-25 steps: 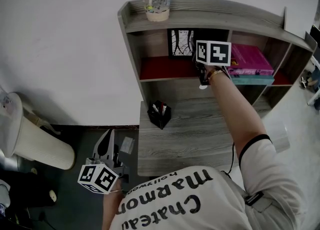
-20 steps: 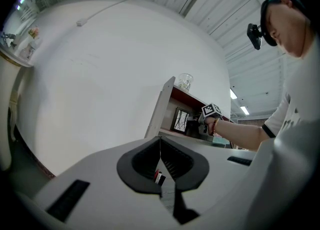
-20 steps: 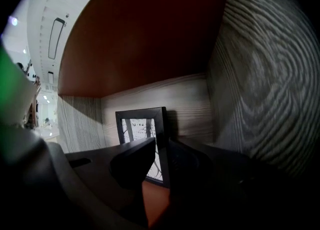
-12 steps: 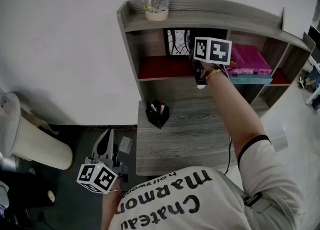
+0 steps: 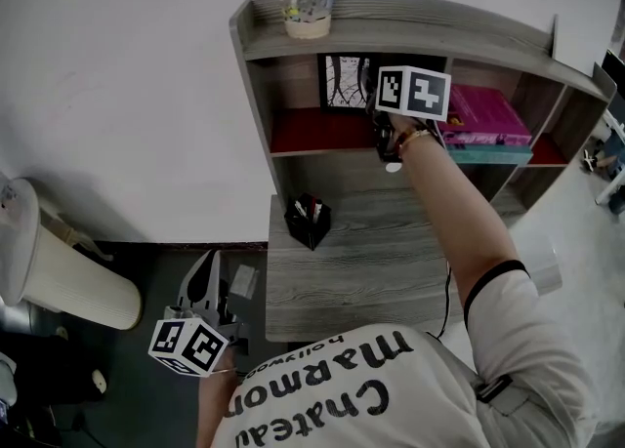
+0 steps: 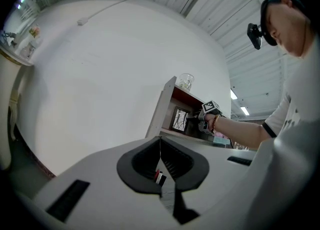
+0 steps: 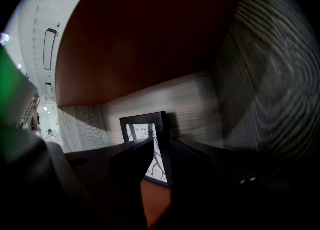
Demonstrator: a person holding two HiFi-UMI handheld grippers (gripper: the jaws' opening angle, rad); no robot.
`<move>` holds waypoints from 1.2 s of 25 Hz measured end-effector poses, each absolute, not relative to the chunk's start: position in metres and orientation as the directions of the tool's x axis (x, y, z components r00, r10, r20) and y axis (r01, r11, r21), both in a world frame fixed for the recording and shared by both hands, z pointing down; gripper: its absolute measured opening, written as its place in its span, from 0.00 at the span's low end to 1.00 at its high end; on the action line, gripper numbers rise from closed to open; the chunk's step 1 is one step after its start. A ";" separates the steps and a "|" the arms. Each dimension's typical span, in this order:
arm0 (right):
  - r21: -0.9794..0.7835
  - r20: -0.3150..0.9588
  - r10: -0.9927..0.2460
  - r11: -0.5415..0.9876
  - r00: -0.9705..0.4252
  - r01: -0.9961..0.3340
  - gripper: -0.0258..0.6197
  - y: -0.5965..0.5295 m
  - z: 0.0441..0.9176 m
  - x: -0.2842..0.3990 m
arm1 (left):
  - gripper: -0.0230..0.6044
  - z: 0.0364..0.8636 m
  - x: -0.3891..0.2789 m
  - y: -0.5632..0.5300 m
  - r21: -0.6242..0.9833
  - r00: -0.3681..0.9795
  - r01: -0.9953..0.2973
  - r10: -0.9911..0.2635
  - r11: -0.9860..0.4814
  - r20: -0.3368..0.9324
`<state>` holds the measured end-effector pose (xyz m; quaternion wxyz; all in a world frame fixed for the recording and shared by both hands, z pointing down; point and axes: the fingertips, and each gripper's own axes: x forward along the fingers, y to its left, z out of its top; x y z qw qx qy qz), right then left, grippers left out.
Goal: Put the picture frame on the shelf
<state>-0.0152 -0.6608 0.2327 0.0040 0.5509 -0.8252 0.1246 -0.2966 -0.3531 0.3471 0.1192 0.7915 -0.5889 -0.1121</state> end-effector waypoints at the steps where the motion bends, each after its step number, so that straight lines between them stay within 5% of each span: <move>1: -0.203 0.144 -0.908 0.362 -0.393 -0.910 0.21 -0.662 0.233 -0.016 | 0.07 0.347 -0.297 -0.353 0.321 0.280 -0.906 -0.959 -0.277 -0.037; 30: -0.230 0.135 -0.900 0.378 -0.414 -0.897 0.30 -0.670 0.237 -0.020 | 0.06 0.352 -0.299 -0.360 0.318 0.285 -0.906 -0.958 -0.279 -0.030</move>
